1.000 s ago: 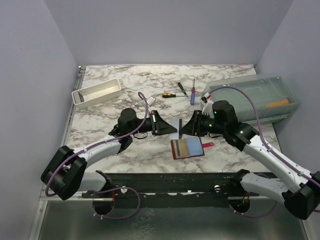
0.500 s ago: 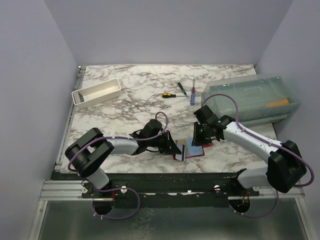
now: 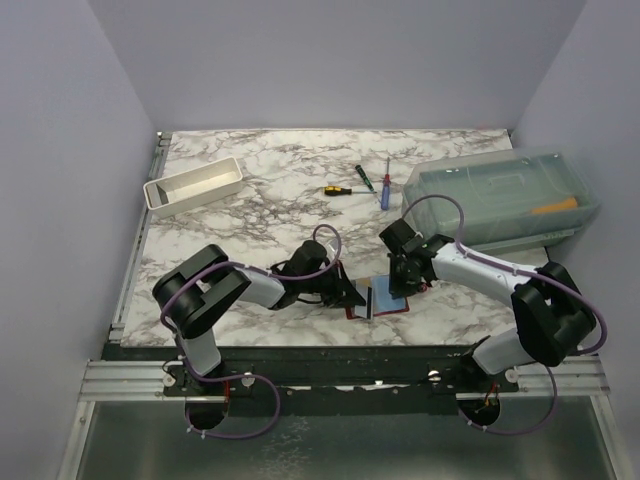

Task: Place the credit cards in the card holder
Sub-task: Insert the credit card into the card holder.

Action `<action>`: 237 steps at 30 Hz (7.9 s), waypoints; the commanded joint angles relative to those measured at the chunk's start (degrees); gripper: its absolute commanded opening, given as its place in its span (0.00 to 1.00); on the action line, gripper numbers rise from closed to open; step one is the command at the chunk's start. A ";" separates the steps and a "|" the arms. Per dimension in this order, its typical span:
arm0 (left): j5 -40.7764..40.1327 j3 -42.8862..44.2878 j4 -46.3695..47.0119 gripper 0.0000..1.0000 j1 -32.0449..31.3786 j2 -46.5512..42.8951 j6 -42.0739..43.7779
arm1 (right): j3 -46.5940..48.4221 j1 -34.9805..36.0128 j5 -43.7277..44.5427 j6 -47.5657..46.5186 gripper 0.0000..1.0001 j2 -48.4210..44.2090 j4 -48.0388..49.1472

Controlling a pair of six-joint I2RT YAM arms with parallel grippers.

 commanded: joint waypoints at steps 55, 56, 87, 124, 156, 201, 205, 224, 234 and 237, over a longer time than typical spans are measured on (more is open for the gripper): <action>-13.21 -0.14 21.55 0.03 -5.10 12.24 -8.46 | -0.02 -0.58 8.38 5.97 0.23 -2.82 -5.63; -13.55 -0.43 21.41 0.06 -5.25 12.01 -8.65 | -0.08 -0.72 8.65 5.83 0.24 -2.65 -5.34; -21.50 5.29 -9.53 0.65 -7.70 2.51 -2.70 | -3.15 -1.55 4.43 4.25 0.20 -0.19 -0.37; -15.27 4.60 -15.80 0.75 -7.64 -7.54 12.56 | -1.27 -0.71 -10.05 -1.58 0.52 -5.12 5.14; -26.71 18.30 -40.21 0.75 -13.99 -3.42 14.80 | -5.79 -0.17 -9.20 2.29 0.37 -2.51 8.61; -20.64 10.35 -33.02 0.73 -8.58 -11.19 17.63 | -6.91 0.40 -13.57 1.32 0.48 2.13 13.77; -20.40 11.87 -33.05 0.73 -11.39 -7.03 15.96 | -6.70 0.34 -13.77 1.63 0.48 1.65 13.57; -23.65 15.43 -36.72 0.79 -9.24 -8.11 21.76 | -7.40 0.35 -15.29 3.85 0.54 -3.89 11.93; -19.40 19.43 -30.98 0.77 -9.63 -3.12 22.05 | -7.77 0.36 -17.90 3.91 0.47 -1.37 16.18; -19.45 20.15 -30.68 0.77 -10.71 -4.48 21.70 | -7.36 0.35 -18.94 3.98 0.47 -0.84 16.96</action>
